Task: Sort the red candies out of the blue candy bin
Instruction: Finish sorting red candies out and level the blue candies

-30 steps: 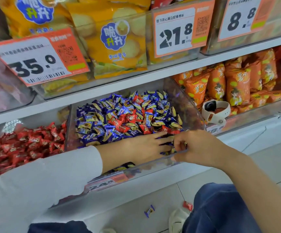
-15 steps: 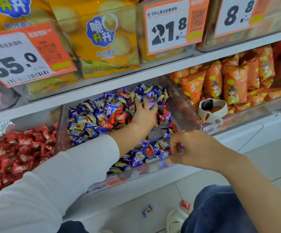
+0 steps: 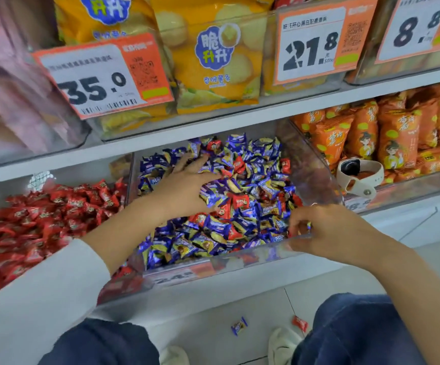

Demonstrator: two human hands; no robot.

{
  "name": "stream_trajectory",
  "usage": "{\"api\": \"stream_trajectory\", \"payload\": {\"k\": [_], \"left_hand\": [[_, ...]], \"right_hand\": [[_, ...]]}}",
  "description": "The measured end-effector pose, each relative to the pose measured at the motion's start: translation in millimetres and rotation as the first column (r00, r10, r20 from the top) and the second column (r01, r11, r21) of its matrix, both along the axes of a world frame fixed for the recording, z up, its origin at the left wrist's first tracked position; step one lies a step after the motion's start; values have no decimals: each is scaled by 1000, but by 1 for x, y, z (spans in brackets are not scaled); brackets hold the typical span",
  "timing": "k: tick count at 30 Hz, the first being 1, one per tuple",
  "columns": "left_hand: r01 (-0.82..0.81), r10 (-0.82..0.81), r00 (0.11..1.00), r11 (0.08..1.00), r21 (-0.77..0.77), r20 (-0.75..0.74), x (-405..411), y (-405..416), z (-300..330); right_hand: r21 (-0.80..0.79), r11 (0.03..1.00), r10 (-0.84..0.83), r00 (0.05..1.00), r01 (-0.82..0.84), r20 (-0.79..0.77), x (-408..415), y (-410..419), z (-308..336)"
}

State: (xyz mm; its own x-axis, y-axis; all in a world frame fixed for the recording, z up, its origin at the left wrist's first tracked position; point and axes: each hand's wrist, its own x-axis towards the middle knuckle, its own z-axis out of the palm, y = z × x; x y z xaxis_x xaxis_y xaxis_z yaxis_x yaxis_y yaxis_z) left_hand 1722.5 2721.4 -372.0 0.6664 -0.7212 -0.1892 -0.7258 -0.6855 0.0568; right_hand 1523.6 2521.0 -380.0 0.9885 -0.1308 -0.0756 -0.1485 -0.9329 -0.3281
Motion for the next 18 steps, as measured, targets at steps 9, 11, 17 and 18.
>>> {"api": "stream_trajectory", "payload": {"k": [9, 11, 17, 18], "left_hand": [[-69, 22, 993, 899, -433, -112, -16, 52, 27], [-139, 93, 988, 873, -468, -119, -12, 57, 31], [-87, 2, 976, 920, -382, -216, -27, 47, 31], [-38, -43, 970, 945, -323, -240, -31, 44, 29]], "right_hand": [[153, 986, -83, 991, 67, 101, 16, 16, 4], [90, 992, -97, 992, 90, 75, 26, 21, 3], [4, 992, -123, 991, 122, 51, 59, 34, -4], [10, 990, -143, 988, 143, 61, 65, 33, -6]]}}
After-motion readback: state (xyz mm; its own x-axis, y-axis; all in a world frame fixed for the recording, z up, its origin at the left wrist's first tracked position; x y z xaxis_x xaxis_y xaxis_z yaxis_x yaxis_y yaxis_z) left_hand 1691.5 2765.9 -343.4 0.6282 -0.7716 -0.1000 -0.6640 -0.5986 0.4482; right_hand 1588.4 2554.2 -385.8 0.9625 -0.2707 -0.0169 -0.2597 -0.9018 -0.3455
